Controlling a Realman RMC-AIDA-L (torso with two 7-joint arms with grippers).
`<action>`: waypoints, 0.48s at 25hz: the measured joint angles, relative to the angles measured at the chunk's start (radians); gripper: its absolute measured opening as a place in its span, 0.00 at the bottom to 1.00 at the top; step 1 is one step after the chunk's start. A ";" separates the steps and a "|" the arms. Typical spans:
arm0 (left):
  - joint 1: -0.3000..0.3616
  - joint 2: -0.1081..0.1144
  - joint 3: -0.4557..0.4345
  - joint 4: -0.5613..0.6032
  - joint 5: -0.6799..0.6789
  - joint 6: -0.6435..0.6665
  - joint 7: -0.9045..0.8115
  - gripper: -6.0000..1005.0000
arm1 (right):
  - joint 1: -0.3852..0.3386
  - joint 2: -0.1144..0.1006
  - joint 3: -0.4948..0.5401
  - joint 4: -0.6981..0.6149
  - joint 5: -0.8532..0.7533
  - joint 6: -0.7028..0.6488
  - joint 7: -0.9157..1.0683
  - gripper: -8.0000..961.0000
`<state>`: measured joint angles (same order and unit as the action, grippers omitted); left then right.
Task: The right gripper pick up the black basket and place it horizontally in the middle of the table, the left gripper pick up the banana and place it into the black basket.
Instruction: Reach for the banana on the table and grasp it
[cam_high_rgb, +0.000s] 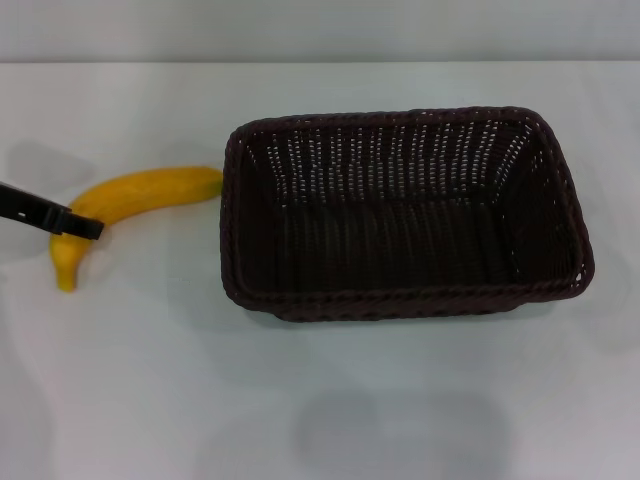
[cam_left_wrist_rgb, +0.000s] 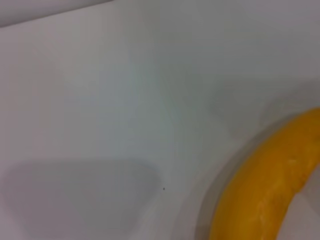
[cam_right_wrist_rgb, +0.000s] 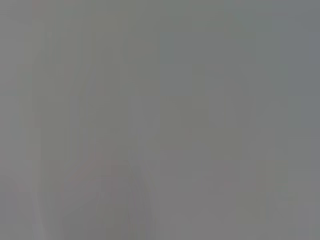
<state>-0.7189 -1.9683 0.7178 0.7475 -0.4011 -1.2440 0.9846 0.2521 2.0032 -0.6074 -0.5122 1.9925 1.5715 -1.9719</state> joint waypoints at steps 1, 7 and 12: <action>0.000 0.000 0.000 0.000 0.000 0.000 0.000 0.79 | 0.002 0.000 0.000 -0.001 0.000 0.000 0.006 0.35; -0.007 -0.004 0.005 -0.025 0.012 0.026 0.015 0.61 | 0.011 0.000 -0.004 -0.003 0.000 0.002 0.015 0.35; -0.002 -0.005 0.000 0.005 -0.001 0.041 0.009 0.48 | 0.015 0.002 -0.002 -0.004 0.000 0.003 0.015 0.35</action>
<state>-0.7204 -1.9734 0.7174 0.7527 -0.4020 -1.2025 0.9940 0.2668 2.0047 -0.6090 -0.5157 1.9927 1.5744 -1.9572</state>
